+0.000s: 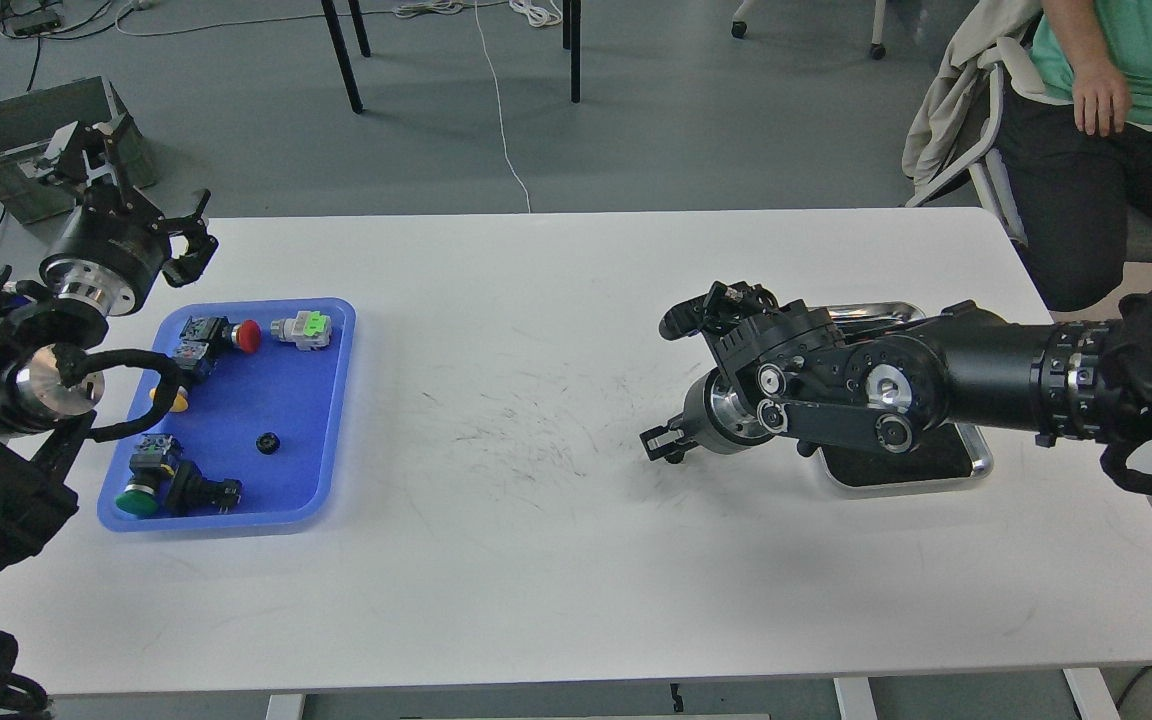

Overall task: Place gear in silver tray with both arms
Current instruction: 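Lower the right gripper onto the black gear and close it, then lift the gear with the right gripper and pull it back, then lower the gear into the silver tray and open the right gripper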

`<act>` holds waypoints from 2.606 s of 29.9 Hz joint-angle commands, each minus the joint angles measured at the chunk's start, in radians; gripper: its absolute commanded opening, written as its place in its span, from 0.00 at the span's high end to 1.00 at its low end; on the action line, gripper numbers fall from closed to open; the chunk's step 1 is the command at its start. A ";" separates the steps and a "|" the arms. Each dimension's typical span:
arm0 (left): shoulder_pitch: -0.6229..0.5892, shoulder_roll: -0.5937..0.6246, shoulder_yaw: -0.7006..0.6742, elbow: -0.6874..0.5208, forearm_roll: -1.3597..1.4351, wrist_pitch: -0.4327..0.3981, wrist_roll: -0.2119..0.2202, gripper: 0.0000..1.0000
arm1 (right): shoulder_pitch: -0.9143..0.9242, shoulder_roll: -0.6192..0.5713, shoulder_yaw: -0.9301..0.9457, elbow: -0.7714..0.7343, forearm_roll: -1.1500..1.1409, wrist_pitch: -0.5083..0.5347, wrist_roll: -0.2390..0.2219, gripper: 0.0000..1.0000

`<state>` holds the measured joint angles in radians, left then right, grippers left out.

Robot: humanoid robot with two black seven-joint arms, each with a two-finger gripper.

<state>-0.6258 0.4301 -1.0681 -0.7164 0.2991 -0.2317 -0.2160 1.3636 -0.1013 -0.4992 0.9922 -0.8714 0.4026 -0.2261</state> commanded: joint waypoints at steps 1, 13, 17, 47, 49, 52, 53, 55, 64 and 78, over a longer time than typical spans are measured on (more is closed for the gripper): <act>0.000 0.004 0.000 0.000 0.000 0.002 -0.017 0.03 | -0.001 0.000 -0.004 0.003 0.000 0.002 0.001 0.69; 0.000 0.018 0.002 0.000 0.000 0.002 -0.020 0.03 | 0.095 -0.018 0.013 0.014 0.009 0.002 0.002 0.98; -0.002 0.024 0.002 0.000 0.000 0.002 -0.019 0.03 | 0.237 -0.125 0.105 0.060 0.017 0.002 0.011 0.98; -0.005 0.055 0.016 0.000 0.003 0.035 -0.013 0.03 | 0.082 -0.679 0.657 0.329 0.006 -0.039 0.071 0.98; -0.005 0.053 0.016 0.000 0.003 0.035 -0.013 0.03 | 0.045 -0.713 0.654 0.321 -0.004 -0.039 0.071 0.99; -0.005 0.053 0.017 0.000 0.006 0.035 -0.011 0.03 | -0.033 -0.742 0.650 0.293 -0.060 -0.042 0.071 0.98; -0.005 0.053 0.017 0.000 0.008 0.035 -0.011 0.03 | -0.061 -0.747 0.650 0.275 -0.084 -0.044 0.073 0.99; -0.005 0.053 0.017 0.000 0.011 0.035 -0.011 0.03 | -0.118 -0.749 0.650 0.240 -0.139 -0.048 0.074 0.98; -0.005 0.053 0.017 0.000 0.011 0.037 -0.011 0.03 | -0.297 -0.654 0.643 -0.006 -0.204 -0.082 0.108 0.98; -0.002 0.049 0.019 0.000 0.011 0.035 -0.013 0.03 | -0.340 -0.462 0.441 -0.159 -0.204 -0.188 0.110 0.96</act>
<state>-0.6278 0.4787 -1.0493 -0.7161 0.3099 -0.1961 -0.2278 1.0303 -0.5959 -0.0160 0.8607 -1.0753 0.2476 -0.1164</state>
